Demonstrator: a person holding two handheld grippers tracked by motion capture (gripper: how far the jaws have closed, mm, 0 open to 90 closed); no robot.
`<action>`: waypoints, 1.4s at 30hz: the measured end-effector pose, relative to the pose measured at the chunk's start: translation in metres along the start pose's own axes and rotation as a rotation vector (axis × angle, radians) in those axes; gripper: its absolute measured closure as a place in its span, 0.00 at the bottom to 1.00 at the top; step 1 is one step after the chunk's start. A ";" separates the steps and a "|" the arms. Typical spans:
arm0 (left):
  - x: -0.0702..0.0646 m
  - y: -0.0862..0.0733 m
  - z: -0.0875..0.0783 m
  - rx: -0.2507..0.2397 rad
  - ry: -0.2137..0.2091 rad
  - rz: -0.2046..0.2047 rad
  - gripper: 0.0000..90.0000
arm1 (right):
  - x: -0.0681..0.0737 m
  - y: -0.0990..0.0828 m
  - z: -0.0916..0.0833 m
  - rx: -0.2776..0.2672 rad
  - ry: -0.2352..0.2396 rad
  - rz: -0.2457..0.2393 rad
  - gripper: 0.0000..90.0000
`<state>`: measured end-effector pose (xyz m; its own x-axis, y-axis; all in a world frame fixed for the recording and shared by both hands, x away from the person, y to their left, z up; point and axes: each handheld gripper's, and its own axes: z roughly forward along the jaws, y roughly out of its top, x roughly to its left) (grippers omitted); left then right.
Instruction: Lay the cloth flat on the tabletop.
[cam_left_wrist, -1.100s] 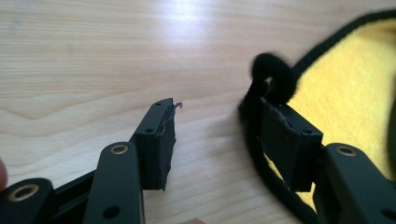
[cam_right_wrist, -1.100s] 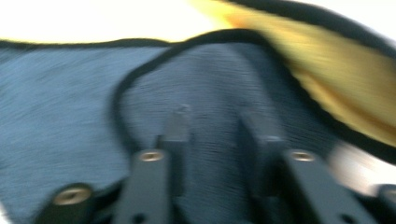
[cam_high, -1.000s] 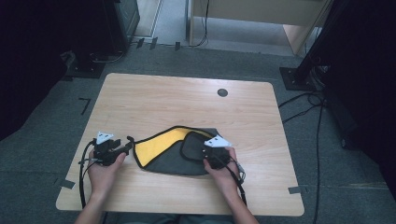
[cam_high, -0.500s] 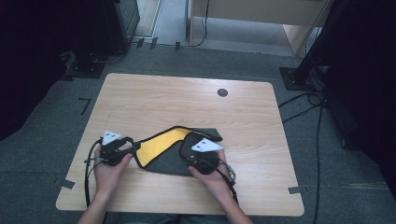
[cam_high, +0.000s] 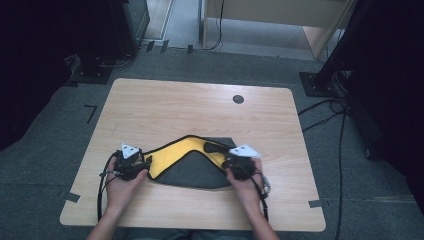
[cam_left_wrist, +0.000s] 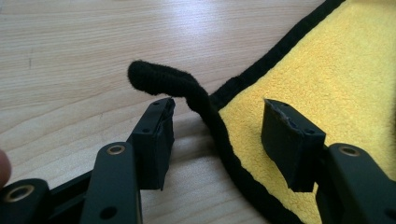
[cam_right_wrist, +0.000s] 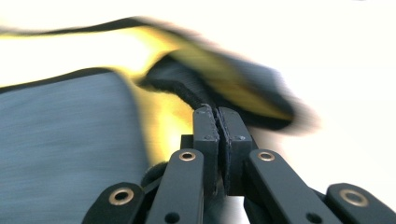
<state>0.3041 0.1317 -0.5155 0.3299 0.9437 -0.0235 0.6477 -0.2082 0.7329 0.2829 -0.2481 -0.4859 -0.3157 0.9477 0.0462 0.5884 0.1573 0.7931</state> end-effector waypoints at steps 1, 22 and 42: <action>-0.001 0.000 0.000 -0.001 0.002 -0.001 0.49 | -0.012 -0.002 -0.005 -0.002 -0.030 0.033 0.97; -0.003 -0.002 -0.001 -0.006 -0.008 0.004 0.45 | -0.086 -0.022 -0.034 -0.051 -0.316 0.196 0.70; -0.002 0.004 0.002 0.006 0.007 0.002 0.59 | -0.021 0.033 0.080 0.106 -0.071 -0.201 0.40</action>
<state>0.3076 0.1285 -0.5141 0.3266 0.9450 -0.0169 0.6509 -0.2118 0.7290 0.3686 -0.2403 -0.5095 -0.3829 0.9112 -0.1519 0.5950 0.3691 0.7139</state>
